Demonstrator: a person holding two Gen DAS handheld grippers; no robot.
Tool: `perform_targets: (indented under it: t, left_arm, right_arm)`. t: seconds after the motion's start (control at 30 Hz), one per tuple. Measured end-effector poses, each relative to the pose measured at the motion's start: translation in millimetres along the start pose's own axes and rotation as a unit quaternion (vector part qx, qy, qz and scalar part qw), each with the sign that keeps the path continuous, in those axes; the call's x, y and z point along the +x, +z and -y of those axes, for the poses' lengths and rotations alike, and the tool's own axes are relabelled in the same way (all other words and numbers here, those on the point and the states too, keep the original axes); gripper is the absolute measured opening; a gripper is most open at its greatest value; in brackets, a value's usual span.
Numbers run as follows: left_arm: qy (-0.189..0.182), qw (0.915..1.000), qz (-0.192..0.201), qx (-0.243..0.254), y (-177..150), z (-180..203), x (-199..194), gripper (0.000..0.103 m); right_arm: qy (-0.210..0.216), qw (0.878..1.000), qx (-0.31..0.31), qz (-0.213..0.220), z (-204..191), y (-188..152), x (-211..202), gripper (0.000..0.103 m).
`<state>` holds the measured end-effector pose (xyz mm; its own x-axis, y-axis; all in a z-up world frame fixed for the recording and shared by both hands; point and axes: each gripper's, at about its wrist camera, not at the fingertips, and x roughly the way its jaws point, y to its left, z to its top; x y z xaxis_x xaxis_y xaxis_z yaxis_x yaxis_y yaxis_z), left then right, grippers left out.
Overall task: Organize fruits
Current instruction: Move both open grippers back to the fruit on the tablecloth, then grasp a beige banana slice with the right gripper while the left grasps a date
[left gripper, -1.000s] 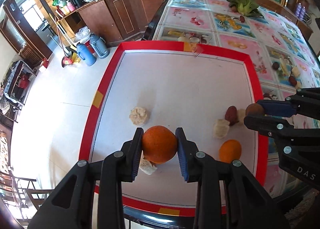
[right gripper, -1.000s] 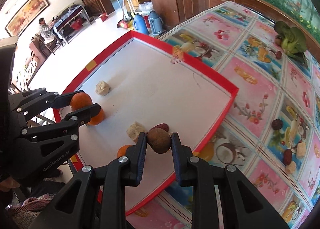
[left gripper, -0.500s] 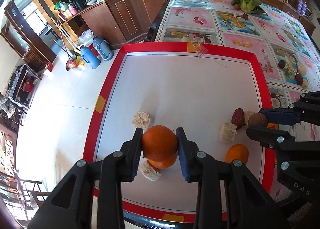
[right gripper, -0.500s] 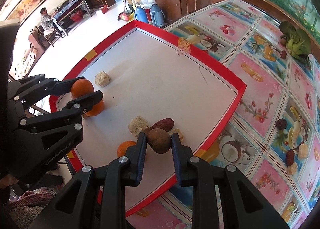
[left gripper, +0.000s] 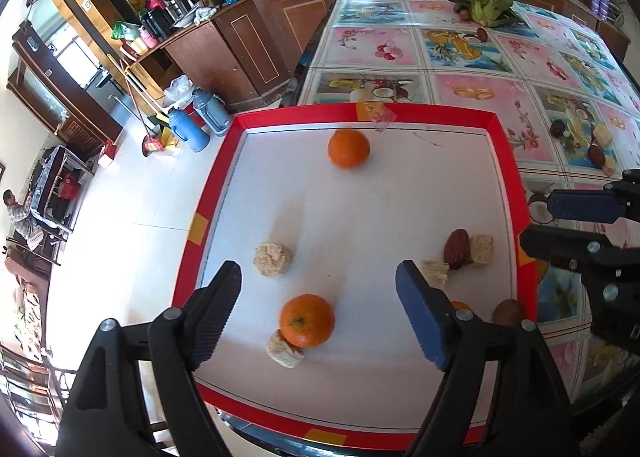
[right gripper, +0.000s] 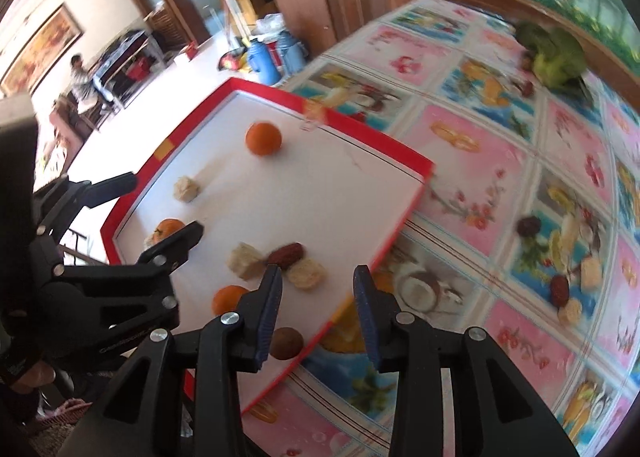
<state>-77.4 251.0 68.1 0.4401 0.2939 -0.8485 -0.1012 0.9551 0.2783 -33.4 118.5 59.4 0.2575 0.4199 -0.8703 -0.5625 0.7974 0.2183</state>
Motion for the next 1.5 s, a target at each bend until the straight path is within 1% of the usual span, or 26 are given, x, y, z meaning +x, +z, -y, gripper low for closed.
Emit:
perform_targets:
  t: [0.17, 0.47, 0.77, 0.97, 1.07, 1.17, 1.27, 1.37, 1.5]
  left_arm:
    - [-0.008, 0.9997, 0.001, 0.023, 6, 23, -3, 0.083]
    - [-0.032, 0.9975, 0.015, 0.061, 24, 74, -14, 0.083]
    - [-0.069, 0.9908, 0.025, 0.114, 41, 143, -23, 0.083]
    - [-0.083, 0.9871, 0.022, 0.135, 50, 176, -24, 0.083]
    - [-0.086, 0.9864, 0.018, 0.139, 51, 186, -24, 0.083]
    - [-0.084, 0.986, 0.012, 0.144, 49, 191, -22, 0.083]
    - [-0.076, 0.9873, 0.005, 0.139, 47, 187, -19, 0.083]
    - [-0.071, 0.9896, -0.007, 0.125, 48, 178, -15, 0.083]
    - [-0.067, 0.9917, -0.012, 0.109, 55, 167, -13, 0.083]
  right_arm:
    - [-0.009, 1.0, 0.028, -0.004, 22, -8, -6, 0.036]
    - [-0.031, 0.996, 0.079, 0.005, 74, -32, -30, 0.036]
    - [-0.061, 0.988, 0.143, 0.01, 134, -69, -60, 0.037]
    - [-0.075, 0.981, 0.18, 0.012, 166, -92, -74, 0.037]
    - [-0.079, 0.979, 0.189, 0.013, 178, -96, -77, 0.037]
    - [-0.078, 0.98, 0.185, 0.012, 183, -94, -76, 0.037]
    - [-0.076, 0.983, 0.169, 0.008, 181, -86, -70, 0.037]
    - [-0.075, 0.986, 0.146, -0.009, 179, -70, -55, 0.037]
    - [-0.077, 0.988, 0.135, -0.015, 182, -54, -38, 0.036]
